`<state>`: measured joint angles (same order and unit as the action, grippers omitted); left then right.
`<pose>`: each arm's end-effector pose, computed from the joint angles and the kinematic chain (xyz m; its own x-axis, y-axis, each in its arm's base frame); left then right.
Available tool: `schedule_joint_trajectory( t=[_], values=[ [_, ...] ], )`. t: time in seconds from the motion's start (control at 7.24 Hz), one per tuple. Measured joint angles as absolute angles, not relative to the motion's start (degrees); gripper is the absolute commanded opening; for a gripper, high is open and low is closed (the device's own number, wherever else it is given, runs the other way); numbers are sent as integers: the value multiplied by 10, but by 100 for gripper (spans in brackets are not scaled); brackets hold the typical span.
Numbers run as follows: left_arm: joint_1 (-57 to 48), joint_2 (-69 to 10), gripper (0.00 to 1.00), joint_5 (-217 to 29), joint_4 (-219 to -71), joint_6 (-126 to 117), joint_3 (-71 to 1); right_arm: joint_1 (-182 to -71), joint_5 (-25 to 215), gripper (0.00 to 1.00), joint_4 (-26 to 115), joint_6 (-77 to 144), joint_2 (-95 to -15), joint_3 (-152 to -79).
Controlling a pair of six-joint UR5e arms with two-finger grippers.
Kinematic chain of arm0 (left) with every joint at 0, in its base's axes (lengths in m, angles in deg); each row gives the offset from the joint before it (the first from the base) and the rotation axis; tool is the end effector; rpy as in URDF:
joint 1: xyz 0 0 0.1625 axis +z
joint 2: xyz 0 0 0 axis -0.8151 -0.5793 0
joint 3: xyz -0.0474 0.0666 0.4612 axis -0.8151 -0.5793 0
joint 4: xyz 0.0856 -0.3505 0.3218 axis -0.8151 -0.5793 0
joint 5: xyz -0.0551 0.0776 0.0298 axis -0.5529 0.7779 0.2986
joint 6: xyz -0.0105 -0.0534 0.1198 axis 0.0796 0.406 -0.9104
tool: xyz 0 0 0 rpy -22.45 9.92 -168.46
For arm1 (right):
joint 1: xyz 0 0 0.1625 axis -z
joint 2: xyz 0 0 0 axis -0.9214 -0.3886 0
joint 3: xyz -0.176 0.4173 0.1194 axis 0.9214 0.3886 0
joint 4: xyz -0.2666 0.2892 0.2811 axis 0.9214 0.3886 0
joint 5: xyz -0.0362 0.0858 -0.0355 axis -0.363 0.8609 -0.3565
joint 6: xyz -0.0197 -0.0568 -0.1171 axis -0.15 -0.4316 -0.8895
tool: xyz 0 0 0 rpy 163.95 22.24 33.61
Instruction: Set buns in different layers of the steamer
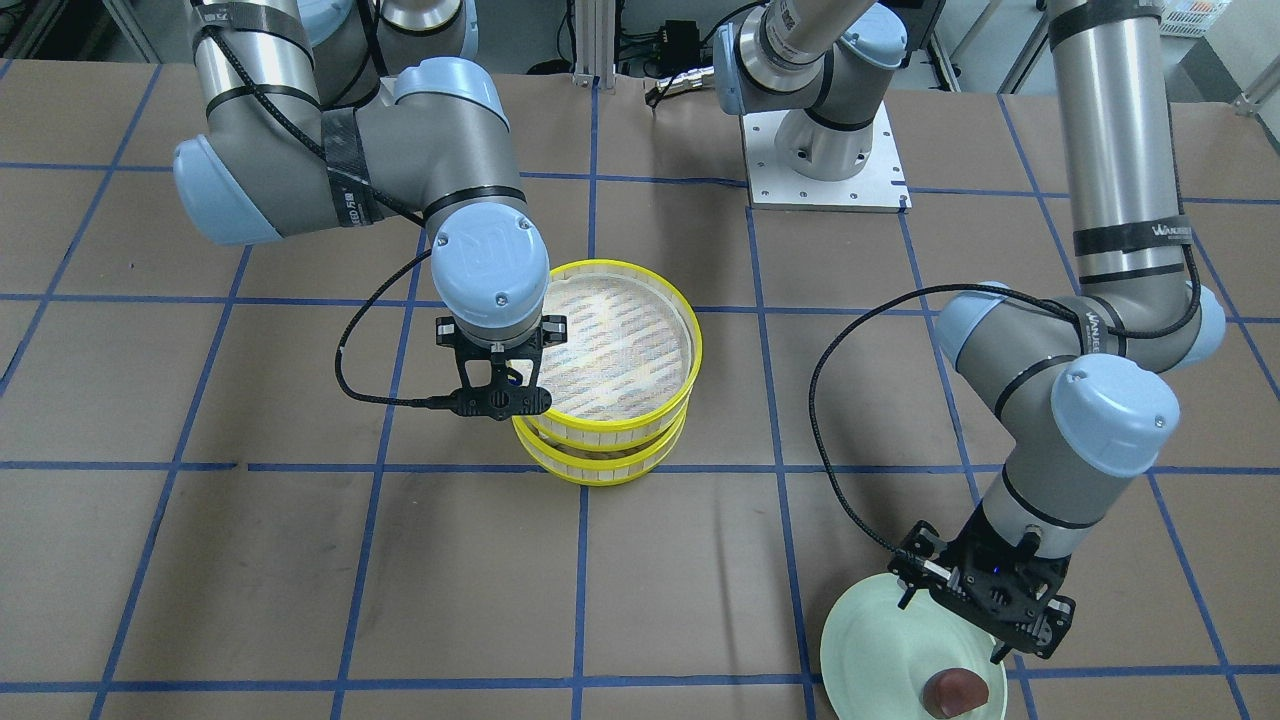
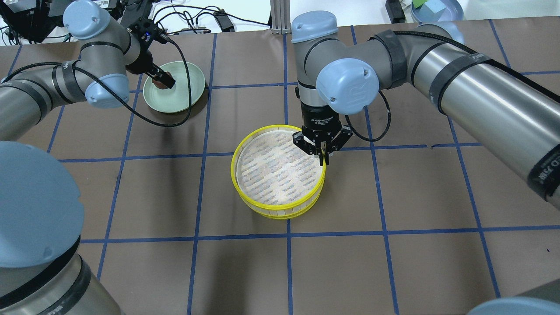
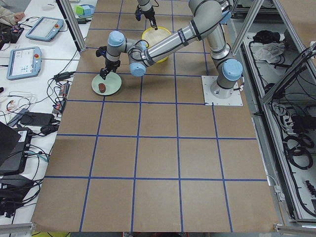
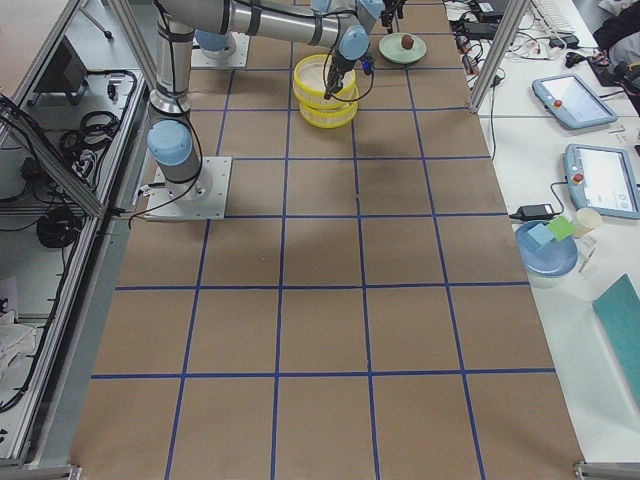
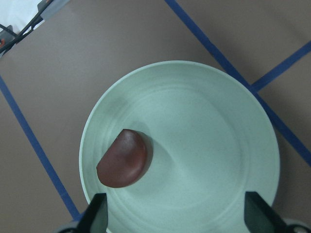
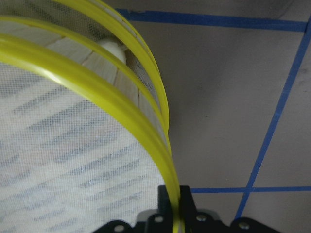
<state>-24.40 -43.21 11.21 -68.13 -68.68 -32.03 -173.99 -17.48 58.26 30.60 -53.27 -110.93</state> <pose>0.0059 -0.8038 0.2218 -0.7754 0.6041 -0.1839 0.6299 0.7195 -0.2924 0.3192 -0.5913 0.2766 -0.9945 -0.0726 0.0750 -0.0431 0.9399 0.3386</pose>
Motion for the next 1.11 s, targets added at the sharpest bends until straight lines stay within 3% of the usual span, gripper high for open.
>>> schedule_joint_trajectory(
  t=[0.41,0.83,1.11],
  values=[
    [-232,-488,94,102,-652,-749,-284,-1740,-178,0,602,306,-527,-1113],
    [-229,-513,87,84,-649,-764,-270,-1740,-180,0,628,306,-526,-1125],
    [-228,-519,89,79,-648,-798,-269,-1740,-180,0,635,305,-526,-1131]
  ],
)
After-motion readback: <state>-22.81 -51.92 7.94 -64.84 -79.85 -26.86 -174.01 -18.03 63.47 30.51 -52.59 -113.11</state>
